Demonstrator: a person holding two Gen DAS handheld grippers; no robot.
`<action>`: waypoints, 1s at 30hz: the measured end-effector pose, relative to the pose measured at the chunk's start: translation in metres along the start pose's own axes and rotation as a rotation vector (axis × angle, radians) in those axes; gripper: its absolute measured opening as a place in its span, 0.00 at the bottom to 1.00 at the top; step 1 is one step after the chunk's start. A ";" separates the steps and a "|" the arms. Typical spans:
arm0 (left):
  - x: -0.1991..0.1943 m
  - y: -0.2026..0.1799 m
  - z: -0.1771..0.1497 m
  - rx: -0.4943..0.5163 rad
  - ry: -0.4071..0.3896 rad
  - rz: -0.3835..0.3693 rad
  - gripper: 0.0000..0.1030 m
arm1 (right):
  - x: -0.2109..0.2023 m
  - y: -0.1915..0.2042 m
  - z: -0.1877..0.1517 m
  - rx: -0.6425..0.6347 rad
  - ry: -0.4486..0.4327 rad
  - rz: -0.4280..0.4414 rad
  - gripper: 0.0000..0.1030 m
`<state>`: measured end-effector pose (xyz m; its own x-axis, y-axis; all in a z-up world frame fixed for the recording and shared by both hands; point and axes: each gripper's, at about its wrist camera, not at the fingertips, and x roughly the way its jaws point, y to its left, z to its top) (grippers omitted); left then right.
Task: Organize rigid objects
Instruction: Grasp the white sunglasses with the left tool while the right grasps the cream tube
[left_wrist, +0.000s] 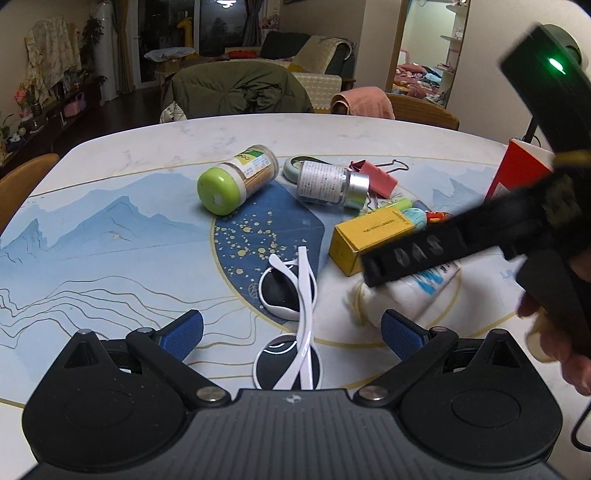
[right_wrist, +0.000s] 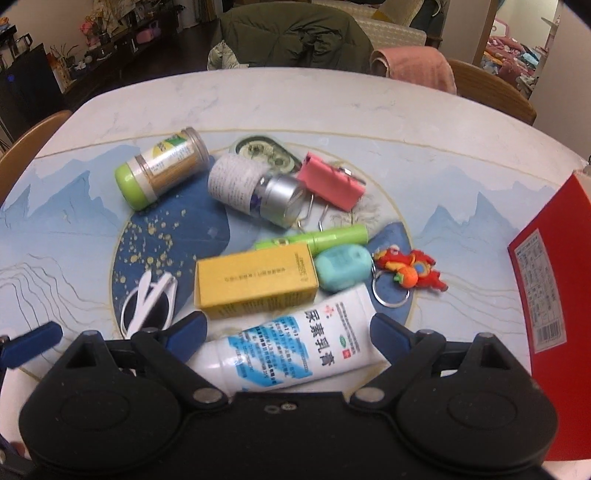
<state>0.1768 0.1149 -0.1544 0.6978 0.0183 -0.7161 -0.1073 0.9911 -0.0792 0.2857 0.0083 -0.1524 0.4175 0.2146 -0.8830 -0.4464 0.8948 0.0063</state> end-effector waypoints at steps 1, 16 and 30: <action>0.000 0.000 0.000 -0.003 0.000 -0.002 1.00 | 0.000 -0.001 -0.003 -0.011 0.001 -0.001 0.92; 0.014 -0.014 0.000 0.055 0.027 -0.002 0.69 | -0.014 -0.048 -0.049 0.039 0.038 -0.012 0.87; 0.016 -0.020 0.005 0.082 0.044 0.037 0.26 | -0.030 -0.039 -0.057 -0.073 0.003 0.022 0.34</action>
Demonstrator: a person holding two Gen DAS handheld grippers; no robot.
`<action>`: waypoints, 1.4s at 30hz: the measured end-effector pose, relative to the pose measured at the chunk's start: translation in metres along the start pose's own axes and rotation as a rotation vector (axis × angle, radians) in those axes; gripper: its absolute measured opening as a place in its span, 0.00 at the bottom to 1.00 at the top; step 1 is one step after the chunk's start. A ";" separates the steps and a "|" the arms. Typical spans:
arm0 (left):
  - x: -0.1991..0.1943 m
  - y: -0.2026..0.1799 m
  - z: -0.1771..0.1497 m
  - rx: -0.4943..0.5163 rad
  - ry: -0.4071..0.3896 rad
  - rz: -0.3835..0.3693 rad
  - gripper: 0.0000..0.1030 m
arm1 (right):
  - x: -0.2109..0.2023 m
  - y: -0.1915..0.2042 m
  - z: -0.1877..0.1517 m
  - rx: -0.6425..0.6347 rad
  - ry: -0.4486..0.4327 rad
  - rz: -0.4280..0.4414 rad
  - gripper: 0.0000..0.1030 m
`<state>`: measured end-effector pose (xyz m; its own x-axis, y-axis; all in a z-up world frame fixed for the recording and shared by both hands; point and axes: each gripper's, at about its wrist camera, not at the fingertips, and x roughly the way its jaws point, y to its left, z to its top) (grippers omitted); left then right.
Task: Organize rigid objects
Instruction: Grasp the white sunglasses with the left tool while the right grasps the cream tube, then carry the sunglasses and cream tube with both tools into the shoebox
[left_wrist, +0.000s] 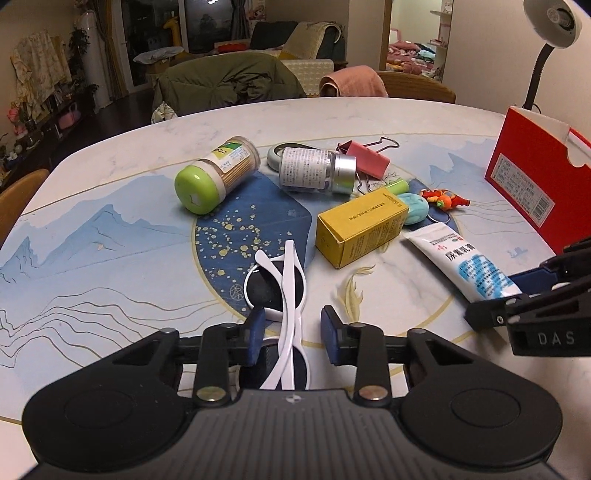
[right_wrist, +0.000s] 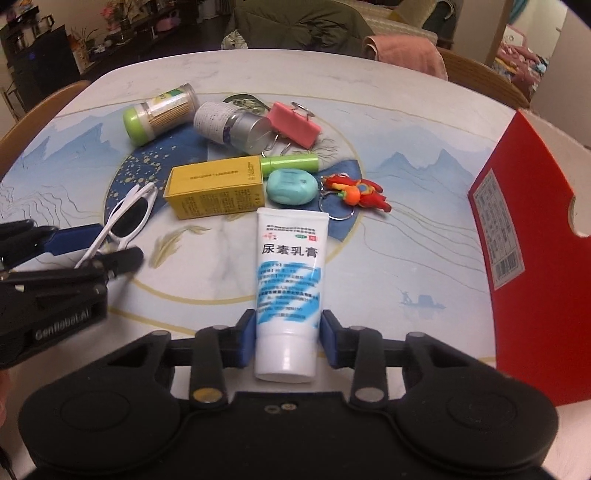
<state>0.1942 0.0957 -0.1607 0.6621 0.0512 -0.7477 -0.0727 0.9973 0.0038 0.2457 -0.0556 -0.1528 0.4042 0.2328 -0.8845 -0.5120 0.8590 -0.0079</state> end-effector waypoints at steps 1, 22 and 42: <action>0.000 0.000 0.000 0.003 0.000 0.004 0.22 | 0.000 0.000 -0.001 0.000 0.002 0.003 0.34; -0.047 -0.021 0.000 -0.044 -0.020 -0.058 0.06 | -0.074 -0.036 -0.029 0.080 -0.049 0.096 0.34; -0.105 -0.119 0.059 0.025 -0.120 -0.184 0.06 | -0.144 -0.140 -0.044 0.168 -0.140 0.080 0.34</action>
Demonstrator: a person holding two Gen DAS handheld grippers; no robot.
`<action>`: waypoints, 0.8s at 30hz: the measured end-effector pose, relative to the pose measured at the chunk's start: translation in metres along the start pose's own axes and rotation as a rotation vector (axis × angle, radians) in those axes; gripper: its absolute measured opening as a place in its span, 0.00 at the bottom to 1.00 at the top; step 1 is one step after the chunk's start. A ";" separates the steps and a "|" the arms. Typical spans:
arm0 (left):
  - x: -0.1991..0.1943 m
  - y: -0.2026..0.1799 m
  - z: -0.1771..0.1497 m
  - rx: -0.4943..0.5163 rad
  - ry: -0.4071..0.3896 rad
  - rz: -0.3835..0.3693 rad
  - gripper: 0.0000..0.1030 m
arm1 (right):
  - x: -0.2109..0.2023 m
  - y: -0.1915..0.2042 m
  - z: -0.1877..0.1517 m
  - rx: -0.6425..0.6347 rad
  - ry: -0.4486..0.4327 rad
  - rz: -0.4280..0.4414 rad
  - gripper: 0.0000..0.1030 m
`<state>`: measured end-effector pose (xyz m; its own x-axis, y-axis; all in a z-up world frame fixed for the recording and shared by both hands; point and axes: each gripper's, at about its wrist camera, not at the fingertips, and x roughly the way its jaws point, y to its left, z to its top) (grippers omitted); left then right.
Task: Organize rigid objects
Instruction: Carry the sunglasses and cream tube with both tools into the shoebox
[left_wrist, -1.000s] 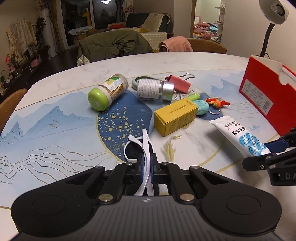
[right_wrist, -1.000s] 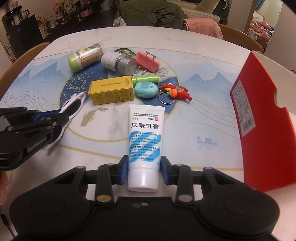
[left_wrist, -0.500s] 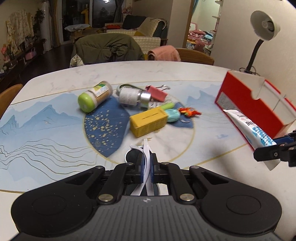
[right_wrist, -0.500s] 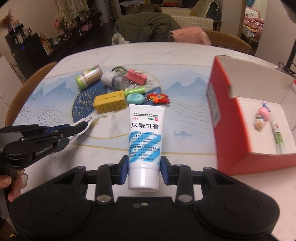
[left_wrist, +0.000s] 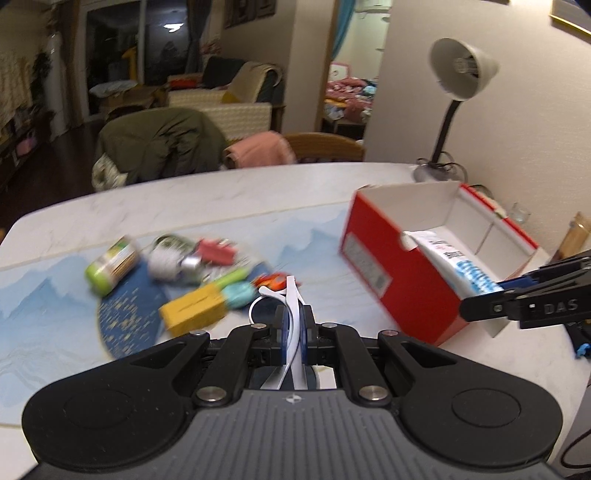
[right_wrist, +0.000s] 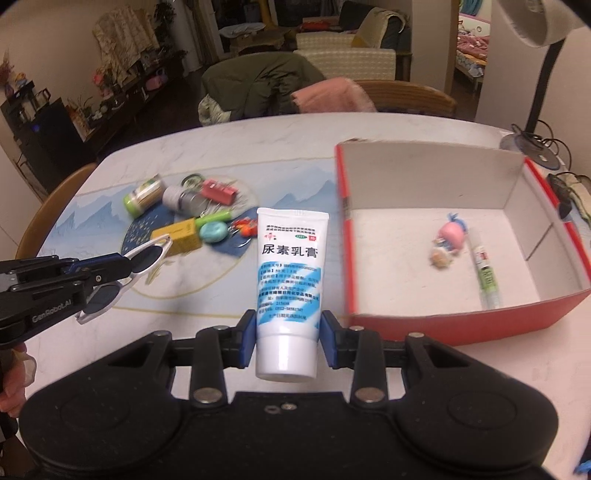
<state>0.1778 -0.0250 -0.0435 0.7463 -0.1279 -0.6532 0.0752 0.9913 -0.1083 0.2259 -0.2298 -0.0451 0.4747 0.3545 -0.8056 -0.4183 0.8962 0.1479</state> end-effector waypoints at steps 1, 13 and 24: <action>0.002 -0.007 0.005 0.010 -0.004 -0.007 0.06 | -0.002 -0.007 0.001 0.003 -0.005 -0.003 0.34; 0.027 -0.093 0.053 0.100 -0.046 -0.068 0.06 | -0.018 -0.101 0.017 0.075 -0.059 -0.059 0.34; 0.088 -0.162 0.076 0.170 -0.008 -0.067 0.06 | -0.007 -0.172 0.031 0.109 -0.062 -0.110 0.34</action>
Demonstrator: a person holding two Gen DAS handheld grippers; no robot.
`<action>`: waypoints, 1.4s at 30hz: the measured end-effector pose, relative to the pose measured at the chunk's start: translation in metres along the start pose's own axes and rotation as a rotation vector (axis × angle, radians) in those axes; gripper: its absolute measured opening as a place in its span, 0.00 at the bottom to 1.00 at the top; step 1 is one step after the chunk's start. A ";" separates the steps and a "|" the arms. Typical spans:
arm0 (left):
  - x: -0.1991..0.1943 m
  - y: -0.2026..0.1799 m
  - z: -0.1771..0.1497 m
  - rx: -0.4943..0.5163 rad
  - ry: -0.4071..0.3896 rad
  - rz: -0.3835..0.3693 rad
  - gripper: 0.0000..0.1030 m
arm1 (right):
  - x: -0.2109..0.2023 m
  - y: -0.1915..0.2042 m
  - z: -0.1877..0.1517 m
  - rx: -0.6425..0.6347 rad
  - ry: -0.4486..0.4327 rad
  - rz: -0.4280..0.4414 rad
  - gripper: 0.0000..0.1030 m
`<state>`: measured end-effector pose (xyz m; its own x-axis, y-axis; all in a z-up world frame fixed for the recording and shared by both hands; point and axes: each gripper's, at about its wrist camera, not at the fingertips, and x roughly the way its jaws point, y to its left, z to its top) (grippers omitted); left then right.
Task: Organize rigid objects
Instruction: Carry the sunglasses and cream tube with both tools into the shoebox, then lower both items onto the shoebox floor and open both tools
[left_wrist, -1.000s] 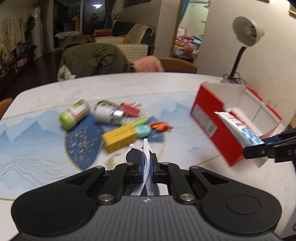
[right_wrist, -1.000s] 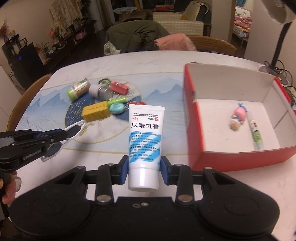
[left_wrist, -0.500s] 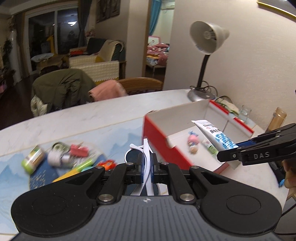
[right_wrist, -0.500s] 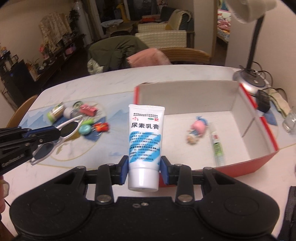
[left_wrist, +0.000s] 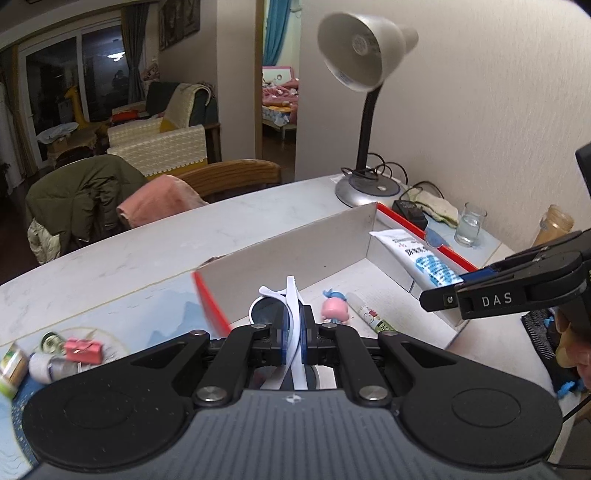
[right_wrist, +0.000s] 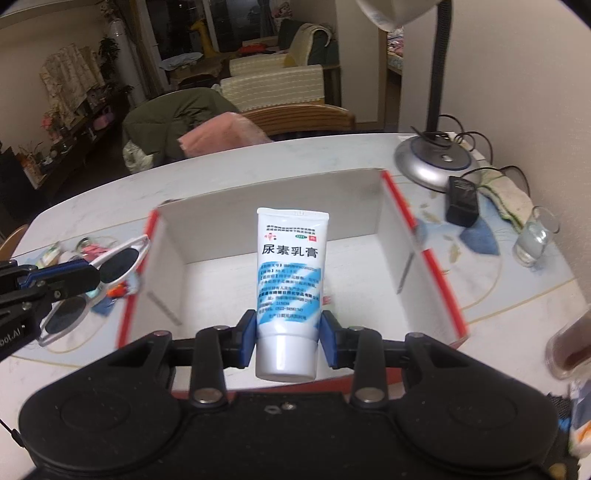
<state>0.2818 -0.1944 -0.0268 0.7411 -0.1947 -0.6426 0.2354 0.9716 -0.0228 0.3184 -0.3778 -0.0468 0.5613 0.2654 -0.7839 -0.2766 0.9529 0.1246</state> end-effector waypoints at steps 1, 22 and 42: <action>0.007 -0.004 0.002 0.006 0.008 0.002 0.06 | 0.003 -0.005 0.002 0.000 0.003 -0.002 0.34; 0.140 -0.029 0.026 -0.036 0.207 0.034 0.06 | 0.090 -0.029 0.012 -0.100 0.194 -0.018 0.33; 0.183 -0.015 0.019 -0.159 0.409 0.005 0.06 | 0.109 -0.033 0.007 -0.108 0.271 -0.002 0.34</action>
<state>0.4257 -0.2470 -0.1291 0.4243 -0.1519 -0.8927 0.1089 0.9872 -0.1162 0.3940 -0.3795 -0.1322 0.3372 0.2009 -0.9198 -0.3656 0.9282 0.0687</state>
